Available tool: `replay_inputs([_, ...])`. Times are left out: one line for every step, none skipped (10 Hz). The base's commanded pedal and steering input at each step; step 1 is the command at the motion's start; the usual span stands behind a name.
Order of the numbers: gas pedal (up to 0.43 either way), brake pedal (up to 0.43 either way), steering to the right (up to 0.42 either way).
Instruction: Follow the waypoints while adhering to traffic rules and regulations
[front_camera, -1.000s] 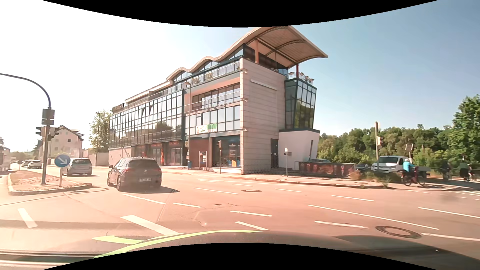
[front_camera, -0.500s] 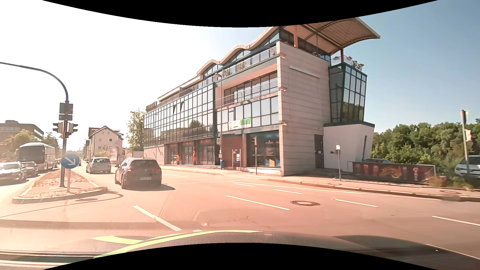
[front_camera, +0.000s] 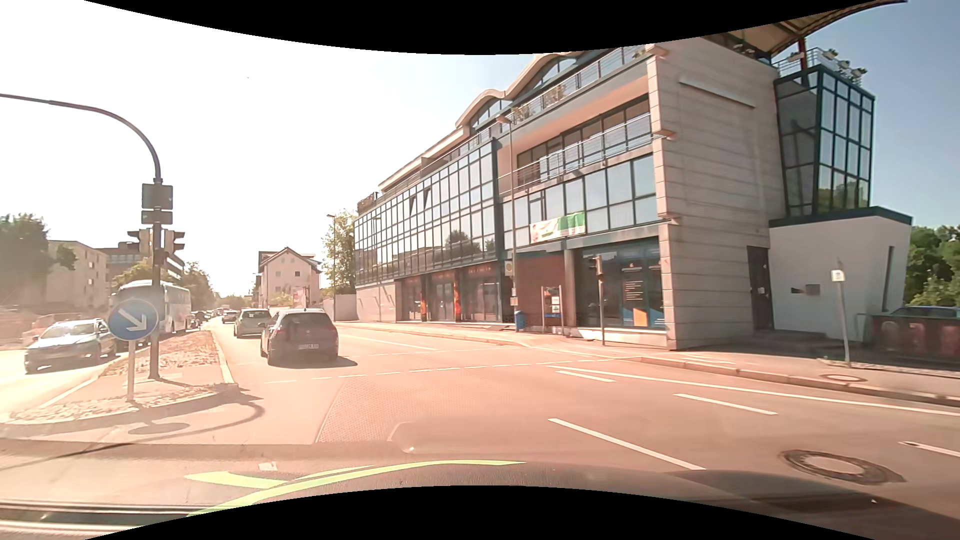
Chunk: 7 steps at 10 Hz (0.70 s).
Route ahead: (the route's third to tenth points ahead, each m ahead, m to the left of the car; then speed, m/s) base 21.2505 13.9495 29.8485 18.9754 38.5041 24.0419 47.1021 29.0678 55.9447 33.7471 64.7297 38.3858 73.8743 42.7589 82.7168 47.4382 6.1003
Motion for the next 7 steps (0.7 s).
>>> replay_inputs([0.130,0.000,-0.221])
replay_inputs([0.130,0.000,-0.214])
replay_inputs([0.130,0.000,-0.208])
replay_inputs([0.130,0.000,-0.206])
replay_inputs([0.130,0.000,-0.204])
replay_inputs([0.130,0.000,-0.202])
replay_inputs([0.130,0.000,-0.200])
